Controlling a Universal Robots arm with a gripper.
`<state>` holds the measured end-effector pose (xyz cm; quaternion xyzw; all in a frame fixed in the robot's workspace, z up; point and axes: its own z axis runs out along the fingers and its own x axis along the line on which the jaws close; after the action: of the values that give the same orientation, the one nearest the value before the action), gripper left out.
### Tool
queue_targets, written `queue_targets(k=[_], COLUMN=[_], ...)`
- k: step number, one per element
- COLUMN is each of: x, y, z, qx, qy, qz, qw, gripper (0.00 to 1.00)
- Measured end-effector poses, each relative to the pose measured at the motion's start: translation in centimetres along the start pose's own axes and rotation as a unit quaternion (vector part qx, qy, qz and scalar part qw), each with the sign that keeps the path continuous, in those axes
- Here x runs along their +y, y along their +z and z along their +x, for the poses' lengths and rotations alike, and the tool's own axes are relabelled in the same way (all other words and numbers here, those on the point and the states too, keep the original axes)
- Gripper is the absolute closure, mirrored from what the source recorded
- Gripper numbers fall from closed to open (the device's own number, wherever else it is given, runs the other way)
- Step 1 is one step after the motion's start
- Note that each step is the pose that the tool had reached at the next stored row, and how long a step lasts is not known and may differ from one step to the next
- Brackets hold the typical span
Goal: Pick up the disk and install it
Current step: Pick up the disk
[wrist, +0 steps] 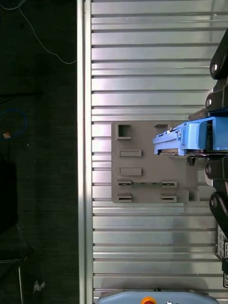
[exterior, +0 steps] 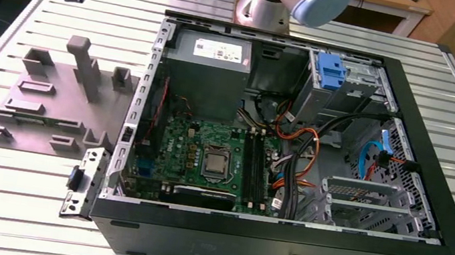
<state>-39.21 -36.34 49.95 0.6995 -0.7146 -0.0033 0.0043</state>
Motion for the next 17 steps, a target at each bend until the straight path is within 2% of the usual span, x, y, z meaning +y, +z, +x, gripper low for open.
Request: queue_targets(k=[5,12,17], x=[-1.66,-1.78,-2.14], y=[-0.01,-0.01,0.00], z=[0.11,1.08,1.14], qx=[0.0000,0.0000,0.0000], qy=[0.000,0.000,0.000], qz=[-0.0002,-0.0002,-0.0002], qw=[1.00000,1.00000,1.00000], gripper=[0.64,0.64,0.64])
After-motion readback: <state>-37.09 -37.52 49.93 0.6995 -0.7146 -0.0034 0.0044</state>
